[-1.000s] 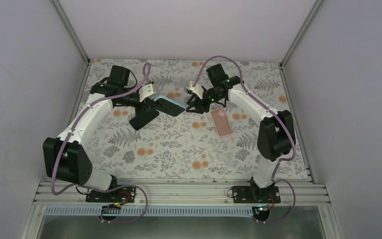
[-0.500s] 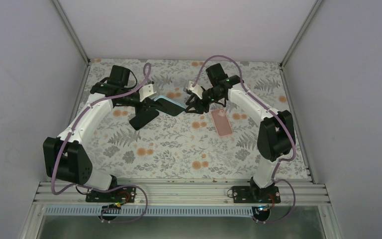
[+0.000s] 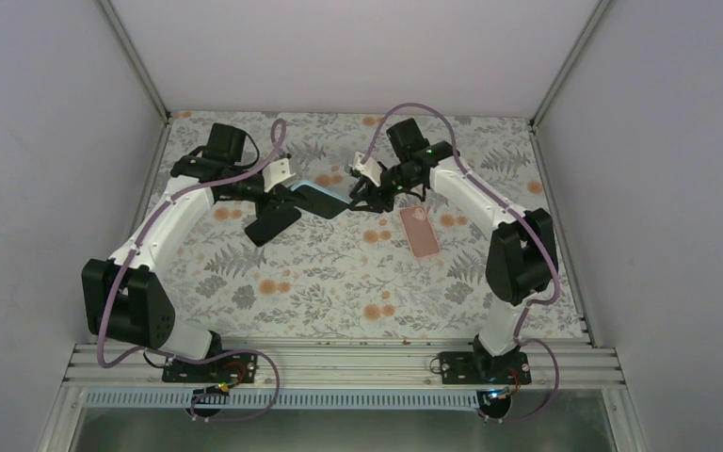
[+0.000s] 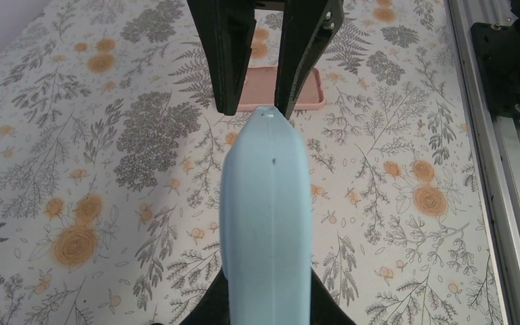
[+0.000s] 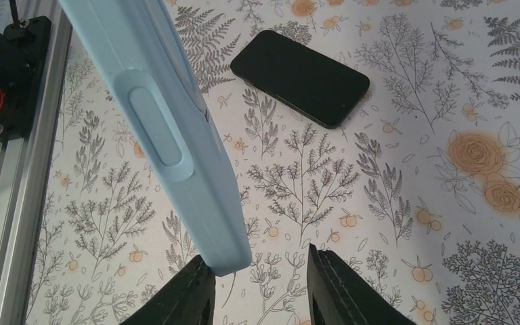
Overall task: Take the phone out of the phone case
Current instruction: Remove the phone case from the phone.
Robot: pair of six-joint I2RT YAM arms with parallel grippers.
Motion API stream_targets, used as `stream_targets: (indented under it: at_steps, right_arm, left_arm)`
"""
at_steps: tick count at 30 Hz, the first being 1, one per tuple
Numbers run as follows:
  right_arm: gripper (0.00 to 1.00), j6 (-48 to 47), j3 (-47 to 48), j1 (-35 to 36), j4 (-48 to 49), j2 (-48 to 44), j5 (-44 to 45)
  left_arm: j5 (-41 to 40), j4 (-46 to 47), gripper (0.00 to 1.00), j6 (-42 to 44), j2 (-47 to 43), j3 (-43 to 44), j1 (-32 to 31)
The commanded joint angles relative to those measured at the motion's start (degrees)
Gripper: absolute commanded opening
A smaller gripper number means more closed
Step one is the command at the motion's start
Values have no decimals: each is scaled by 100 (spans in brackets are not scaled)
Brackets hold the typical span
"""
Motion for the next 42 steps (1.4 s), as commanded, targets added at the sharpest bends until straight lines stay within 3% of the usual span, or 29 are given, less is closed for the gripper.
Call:
stream_targets:
  at_steps: [1,20,42]
  right_arm:
    - [35,4,258,35,223,158,156]
    - [42,-447,836,-179,-271,350,386]
    - [40,-445,1306,-228,-18,722,868]
  left_arm:
    - [527,-42,2,209,-42,203,-23]
    - [466,-312,2,400,-47,227,-28]
    - [616,-707,2,653,16,280,-109]
